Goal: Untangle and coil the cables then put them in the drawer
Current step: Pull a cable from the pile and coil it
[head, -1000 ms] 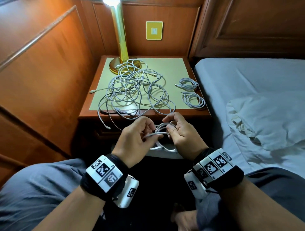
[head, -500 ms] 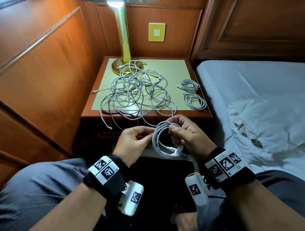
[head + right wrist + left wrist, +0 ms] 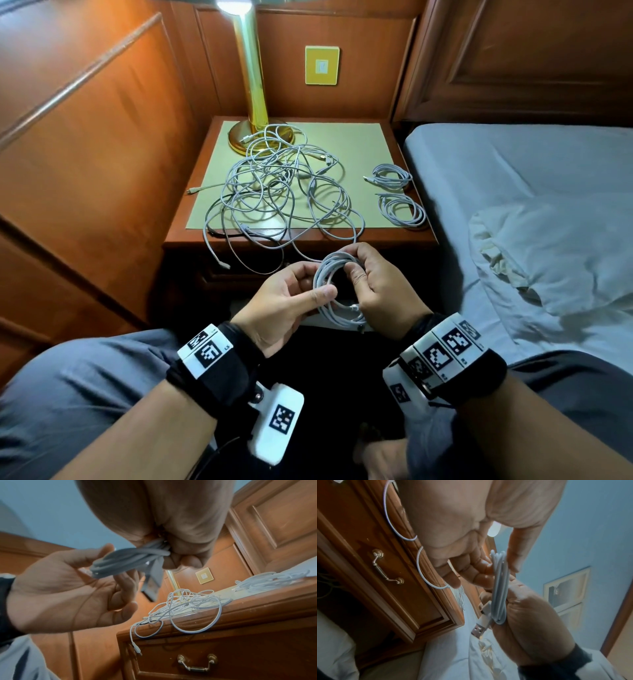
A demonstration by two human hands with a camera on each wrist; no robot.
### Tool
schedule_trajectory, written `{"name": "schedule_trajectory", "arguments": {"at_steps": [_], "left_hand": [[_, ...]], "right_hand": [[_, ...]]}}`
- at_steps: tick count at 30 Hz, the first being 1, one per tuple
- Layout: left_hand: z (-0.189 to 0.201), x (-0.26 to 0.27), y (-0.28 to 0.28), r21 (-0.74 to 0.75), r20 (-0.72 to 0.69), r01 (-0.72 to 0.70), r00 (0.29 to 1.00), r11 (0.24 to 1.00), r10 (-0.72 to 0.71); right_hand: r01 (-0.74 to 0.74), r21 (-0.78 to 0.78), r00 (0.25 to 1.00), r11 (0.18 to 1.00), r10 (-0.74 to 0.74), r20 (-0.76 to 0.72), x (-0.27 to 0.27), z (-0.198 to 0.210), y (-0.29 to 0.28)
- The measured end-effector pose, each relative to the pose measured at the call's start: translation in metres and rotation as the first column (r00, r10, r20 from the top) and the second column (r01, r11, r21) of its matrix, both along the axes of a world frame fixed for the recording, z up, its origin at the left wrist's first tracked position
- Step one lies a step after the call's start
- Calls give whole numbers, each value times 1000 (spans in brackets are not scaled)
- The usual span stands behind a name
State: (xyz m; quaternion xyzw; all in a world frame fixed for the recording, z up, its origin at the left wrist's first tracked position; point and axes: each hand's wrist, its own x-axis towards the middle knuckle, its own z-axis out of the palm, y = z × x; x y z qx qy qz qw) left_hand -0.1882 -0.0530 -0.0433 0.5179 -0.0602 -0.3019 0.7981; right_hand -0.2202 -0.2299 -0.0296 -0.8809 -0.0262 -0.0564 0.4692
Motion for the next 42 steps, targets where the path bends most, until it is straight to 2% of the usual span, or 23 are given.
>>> {"name": "schedule_trajectory", "arguments": {"at_steps": [4,7,8,11,15,18,21,25,28,37,39,42], "left_hand": [[2,1,-1,-76,-103,97,989,992,-105],[3,2,-4,-124,-187,52,980,991,-74],[3,2,-6,-95,-170,31,984,995,-47],[-5,3,-8,80,36,-36,999,996,33],[-9,4,-6,79,159,-151,978,985,137],[-6,5,-4,-22,115,-206,971,978,207],[-2,5,-2,-83,53,-196,978,977,201],[-2,3,2,74,123,-143,983,987,133],[-2,2,1,84,110,-120,988,989,110],[-2,4,-1,0,4,-214,977,977,214],[-3,4,-1,-2,15,-222,975,975,222],[-2,4,-1,92,98,-204,976,975,195]], "right_hand": [[5,-37,999,999,-3,46,-3,2,6],[34,-125,995,992,-22,94,-1,-1,11],[57,-153,993,987,-41,110,0,-2,11],[109,-170,983,979,-81,166,2,-7,6],[80,-104,983,991,-61,174,0,-6,5],[51,-81,984,995,-36,176,-1,-4,7],[37,-26,989,999,-33,142,-1,-4,5],[20,116,996,993,-31,88,-1,-10,5],[29,183,996,983,-45,81,-1,-11,5],[-9,102,995,995,-1,100,-4,-3,6],[-19,114,994,993,6,113,-5,-4,8],[-14,146,993,989,-3,115,-3,-8,9]]}}
